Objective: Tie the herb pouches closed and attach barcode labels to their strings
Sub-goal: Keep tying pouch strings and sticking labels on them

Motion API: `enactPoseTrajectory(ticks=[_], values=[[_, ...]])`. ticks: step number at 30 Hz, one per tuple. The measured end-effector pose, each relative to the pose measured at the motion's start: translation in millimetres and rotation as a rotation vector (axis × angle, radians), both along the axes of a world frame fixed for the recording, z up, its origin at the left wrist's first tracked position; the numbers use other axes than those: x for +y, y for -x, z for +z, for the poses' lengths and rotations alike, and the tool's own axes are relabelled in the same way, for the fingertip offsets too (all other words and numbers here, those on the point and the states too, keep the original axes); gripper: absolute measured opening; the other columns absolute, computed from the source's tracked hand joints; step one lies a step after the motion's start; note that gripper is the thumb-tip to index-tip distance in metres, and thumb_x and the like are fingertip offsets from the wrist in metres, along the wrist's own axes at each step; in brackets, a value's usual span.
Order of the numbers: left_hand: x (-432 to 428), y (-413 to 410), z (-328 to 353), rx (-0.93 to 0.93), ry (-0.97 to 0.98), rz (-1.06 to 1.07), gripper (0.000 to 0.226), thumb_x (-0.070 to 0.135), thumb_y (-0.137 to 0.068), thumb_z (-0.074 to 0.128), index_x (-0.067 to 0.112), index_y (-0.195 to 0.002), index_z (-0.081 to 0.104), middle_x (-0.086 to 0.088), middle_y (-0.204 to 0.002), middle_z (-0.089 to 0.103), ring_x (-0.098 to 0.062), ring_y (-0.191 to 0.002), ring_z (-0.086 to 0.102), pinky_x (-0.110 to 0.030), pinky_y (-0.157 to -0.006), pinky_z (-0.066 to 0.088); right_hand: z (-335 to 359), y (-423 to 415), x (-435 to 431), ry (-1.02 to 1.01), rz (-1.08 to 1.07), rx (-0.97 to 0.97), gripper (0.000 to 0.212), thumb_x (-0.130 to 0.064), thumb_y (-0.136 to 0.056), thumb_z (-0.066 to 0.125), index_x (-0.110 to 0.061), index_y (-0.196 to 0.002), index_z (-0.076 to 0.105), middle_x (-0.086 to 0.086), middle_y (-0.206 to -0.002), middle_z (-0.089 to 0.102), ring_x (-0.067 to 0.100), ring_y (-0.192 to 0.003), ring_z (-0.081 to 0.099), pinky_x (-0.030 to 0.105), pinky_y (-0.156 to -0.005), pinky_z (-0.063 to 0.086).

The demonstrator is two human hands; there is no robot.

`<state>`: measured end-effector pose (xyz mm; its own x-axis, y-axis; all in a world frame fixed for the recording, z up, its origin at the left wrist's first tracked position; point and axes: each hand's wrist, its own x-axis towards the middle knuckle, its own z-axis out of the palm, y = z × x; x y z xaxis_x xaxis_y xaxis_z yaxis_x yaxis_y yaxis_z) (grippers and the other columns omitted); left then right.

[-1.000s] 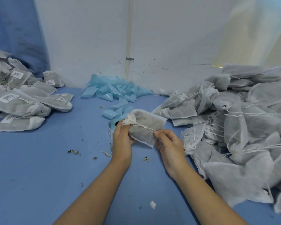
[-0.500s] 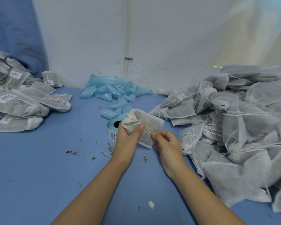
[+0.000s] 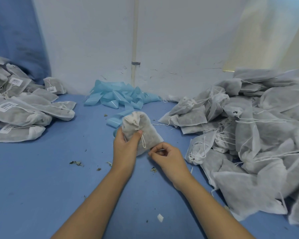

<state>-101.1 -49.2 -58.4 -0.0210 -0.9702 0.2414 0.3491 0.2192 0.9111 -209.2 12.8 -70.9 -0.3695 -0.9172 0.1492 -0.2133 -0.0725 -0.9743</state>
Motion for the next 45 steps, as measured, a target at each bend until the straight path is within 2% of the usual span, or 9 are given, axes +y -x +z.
enactPoseTrajectory(ticks=[5, 10, 14, 17, 19, 27, 32, 42, 45], values=[[1, -22, 1, -0.271, 0.212, 0.006, 0.014, 0.009, -0.078, 0.055, 0.021, -0.082, 0.058, 0.012, -0.076, 0.060, -0.002, -0.070, 0.055, -0.012, -0.064, 0.043, -1, 0, -3, -0.026, -0.051, 0.135, 0.012, -0.004, -0.079, 0.065, -0.012, -0.072, 0.062, -0.010, -0.055, 0.053, -0.003, -0.045, 0.044, 0.008, -0.046, 0.035], [-3, -44, -10, -0.711, 0.330, 0.076, 0.018, 0.017, -0.081, 0.048, 0.016, -0.089, 0.064, 0.012, -0.106, 0.058, -0.002, -0.089, 0.052, -0.019, -0.075, 0.038, -1, -5, -9, -0.078, -0.120, 0.194, 0.014, -0.005, -0.081, 0.062, -0.016, -0.090, 0.062, -0.003, -0.082, 0.061, 0.002, -0.065, 0.053, 0.008, -0.056, 0.040], [-9, -44, -12, -0.768, 0.206, 0.155, 0.023, 0.006, -0.087, 0.050, 0.015, -0.102, 0.066, 0.007, -0.110, 0.060, -0.014, -0.095, 0.055, -0.026, -0.076, 0.037, 1, -12, -16, -0.204, -0.178, 0.566, 0.057, -0.022, -0.089, 0.056, -0.033, -0.140, 0.035, -0.001, -0.124, 0.038, 0.013, -0.079, 0.051, 0.026, -0.072, 0.040], [-7, -43, -12, -0.777, 0.210, 0.156, 0.034, 0.007, -0.087, 0.049, 0.016, -0.115, 0.065, 0.005, -0.118, 0.062, -0.016, -0.105, 0.057, -0.027, -0.085, 0.041, 2, -22, -23, -0.239, -0.163, 0.947, 0.065, -0.029, -0.096, 0.046, -0.048, -0.147, 0.012, 0.002, -0.133, 0.027, 0.021, -0.081, 0.052, 0.028, -0.065, 0.036], [-6, -43, -11, -0.795, 0.214, 0.179, 0.031, 0.008, -0.087, 0.049, 0.014, -0.113, 0.066, 0.005, -0.118, 0.062, -0.018, -0.104, 0.057, -0.026, -0.082, 0.039, 1, -27, -25, -0.262, -0.170, 1.028, 0.058, -0.029, -0.098, 0.041, -0.047, -0.147, 0.015, 0.003, -0.139, 0.024, 0.024, -0.089, 0.055, 0.029, -0.065, 0.036], [-2, -37, -9, -1.048, 0.232, 0.294, 0.026, 0.019, -0.089, 0.047, 0.018, -0.105, 0.068, 0.016, -0.134, 0.051, -0.020, -0.094, 0.059, -0.029, -0.070, 0.041, 4, -17, -18, -0.154, -0.374, 0.716, 0.010, -0.024, -0.094, 0.051, -0.019, -0.103, 0.051, 0.000, -0.135, 0.027, 0.024, -0.070, 0.055, 0.029, -0.058, 0.037], [-6, -38, -9, -1.160, 0.185, 0.269, 0.043, 0.025, -0.093, 0.042, 0.032, -0.134, 0.053, 0.006, -0.147, 0.031, -0.024, -0.096, 0.058, -0.028, -0.068, 0.037, 2, -7, -17, -0.103, -0.433, 0.609, 0.006, -0.021, -0.098, 0.047, -0.019, -0.099, 0.053, -0.003, -0.129, 0.031, 0.016, -0.061, 0.050, 0.029, -0.052, 0.038], [-6, -43, -13, -1.043, 0.234, 0.178, 0.029, 0.022, -0.089, 0.046, 0.031, -0.109, 0.066, 0.024, -0.152, 0.022, -0.009, -0.095, 0.053, -0.026, -0.061, 0.034, -1, -7, -18, -0.022, -0.461, 0.550, 0.011, -0.017, -0.099, 0.046, -0.024, -0.091, 0.049, -0.005, -0.124, 0.031, 0.009, -0.060, 0.044, 0.031, -0.052, 0.041], [-7, -42, -14, -1.039, 0.324, 0.073, 0.025, 0.019, -0.089, 0.049, 0.023, -0.106, 0.066, 0.028, -0.136, 0.040, -0.007, -0.100, 0.054, -0.027, -0.068, 0.038, -3, -6, -17, 0.004, -0.459, 0.531, 0.011, -0.015, -0.099, 0.046, -0.023, -0.095, 0.053, -0.003, -0.127, 0.033, 0.006, -0.060, 0.044, 0.029, -0.052, 0.039]])
